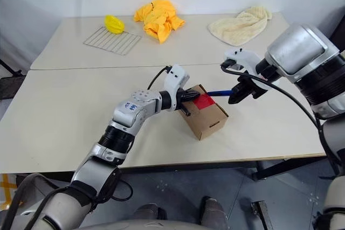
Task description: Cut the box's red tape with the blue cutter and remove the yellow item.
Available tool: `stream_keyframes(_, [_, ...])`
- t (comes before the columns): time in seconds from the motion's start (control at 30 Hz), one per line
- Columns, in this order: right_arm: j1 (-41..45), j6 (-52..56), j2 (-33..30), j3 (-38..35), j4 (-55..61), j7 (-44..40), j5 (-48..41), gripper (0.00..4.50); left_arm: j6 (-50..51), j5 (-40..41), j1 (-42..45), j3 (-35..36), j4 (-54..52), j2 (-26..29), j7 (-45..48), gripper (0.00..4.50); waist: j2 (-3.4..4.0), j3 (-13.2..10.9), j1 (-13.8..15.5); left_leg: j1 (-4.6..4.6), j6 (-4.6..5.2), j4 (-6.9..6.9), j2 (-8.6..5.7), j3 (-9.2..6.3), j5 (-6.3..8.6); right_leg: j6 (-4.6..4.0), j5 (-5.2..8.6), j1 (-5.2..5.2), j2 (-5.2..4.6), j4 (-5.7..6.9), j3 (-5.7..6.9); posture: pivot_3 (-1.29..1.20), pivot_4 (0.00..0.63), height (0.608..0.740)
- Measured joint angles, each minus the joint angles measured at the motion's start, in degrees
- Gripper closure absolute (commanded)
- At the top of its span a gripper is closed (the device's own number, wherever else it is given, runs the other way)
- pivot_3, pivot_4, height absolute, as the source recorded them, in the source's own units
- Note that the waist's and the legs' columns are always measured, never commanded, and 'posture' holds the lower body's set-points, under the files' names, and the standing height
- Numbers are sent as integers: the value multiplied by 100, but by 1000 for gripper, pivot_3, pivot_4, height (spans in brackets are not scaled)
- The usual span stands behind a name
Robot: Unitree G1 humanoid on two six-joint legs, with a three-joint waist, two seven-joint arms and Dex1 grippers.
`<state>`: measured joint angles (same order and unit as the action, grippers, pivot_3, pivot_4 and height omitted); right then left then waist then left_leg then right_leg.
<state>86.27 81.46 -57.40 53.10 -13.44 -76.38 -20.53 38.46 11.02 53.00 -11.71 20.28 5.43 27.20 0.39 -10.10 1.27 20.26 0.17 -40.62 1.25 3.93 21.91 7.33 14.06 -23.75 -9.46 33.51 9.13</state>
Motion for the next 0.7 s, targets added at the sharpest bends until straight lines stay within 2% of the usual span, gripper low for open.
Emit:
stream_keyframes(0.23, [51,-126,-147,312,101,-578,282,4317,-72,-25,30,30,82,-1,-137,4491,0,0,-12,-1,-1,0,0,-1,1,0,0,0,0,1,-1,0,150,740])
stream_keyframes(0.5, [51,-96,-143,340,209,-823,413,4317,-161,-147,33,40,113,-37,-211,4491,0,0,-12,-1,-2,0,1,-1,1,0,0,0,0,1,-1,0,150,740])
stream_keyframes(0.7, [50,-7,-563,491,820,-1030,402,4317,-175,-172,36,39,118,-74,-212,4491,0,0,-6,0,-5,0,1,-4,3,0,0,-1,0,-2,1,0,150,740])
